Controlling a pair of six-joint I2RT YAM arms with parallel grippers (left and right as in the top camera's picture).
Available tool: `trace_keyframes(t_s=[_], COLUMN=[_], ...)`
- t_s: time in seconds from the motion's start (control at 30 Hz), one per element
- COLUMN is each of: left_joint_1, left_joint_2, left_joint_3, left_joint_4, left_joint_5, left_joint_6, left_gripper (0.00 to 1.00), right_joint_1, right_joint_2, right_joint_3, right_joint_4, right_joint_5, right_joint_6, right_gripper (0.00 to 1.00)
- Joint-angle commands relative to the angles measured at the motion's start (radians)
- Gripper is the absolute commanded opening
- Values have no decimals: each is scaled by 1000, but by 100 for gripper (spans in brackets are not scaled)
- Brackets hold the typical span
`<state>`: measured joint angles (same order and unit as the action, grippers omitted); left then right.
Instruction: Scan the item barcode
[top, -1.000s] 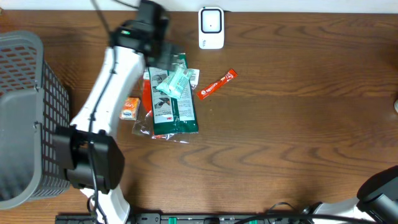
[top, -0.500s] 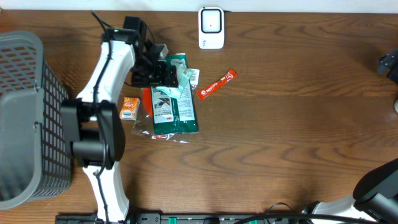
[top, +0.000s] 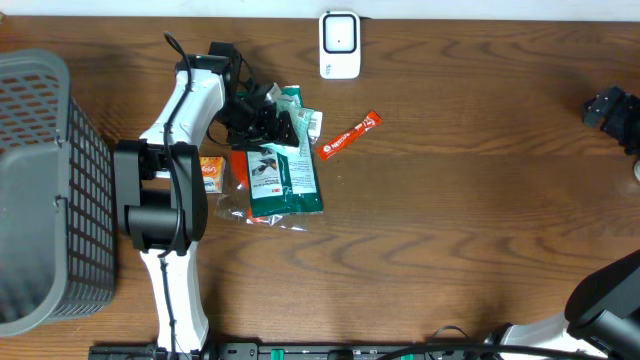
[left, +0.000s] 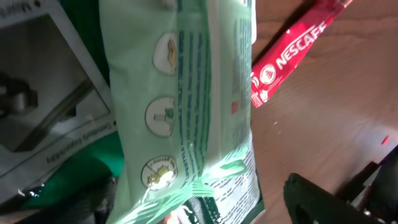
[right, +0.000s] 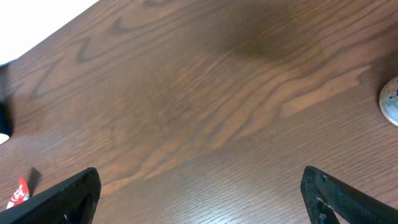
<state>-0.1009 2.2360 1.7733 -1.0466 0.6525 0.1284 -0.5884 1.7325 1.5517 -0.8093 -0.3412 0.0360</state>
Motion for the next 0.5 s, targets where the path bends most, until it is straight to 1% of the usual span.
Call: trace_keyframes(t_s=[0.0,0.03,0.07,0.17,0.27,0.3,0.4,0.47], left_joint_1=[5,6,7,13,18,18,19,19], left_joint_2=[14,14,14,14,14,14,14,14], left_joint_3=[-2,-2,-2,-2,-2,-2,-2,-2], left_joint_4=[10,14,19,23,28,31,39,42], left_joint_5=[21,21,21,21,21,21,21,21], left_joint_6=[-2,-2,-2,-2,-2,-2,-2,-2], left_gripper=[81,79,72,60,40,35,26,23], right_joint_1=[14,14,14,14,14,14,14,14], right_joint_2=[4,4,4,4,4,4,4,4], right_joint_3=[-10,-10,-10,-10,-11,-11,-11,-11], right_joint_4=[-8,-10,-11,-15,-18,-18,-18,-19], right_joint_5=[-3,-3,-3,-3,-3,-3,0,0], right_joint_6=[-19,-19,-19,-19,-19,-19,-19,-19], right_gripper=[99,99,99,99,99,99,99,99])
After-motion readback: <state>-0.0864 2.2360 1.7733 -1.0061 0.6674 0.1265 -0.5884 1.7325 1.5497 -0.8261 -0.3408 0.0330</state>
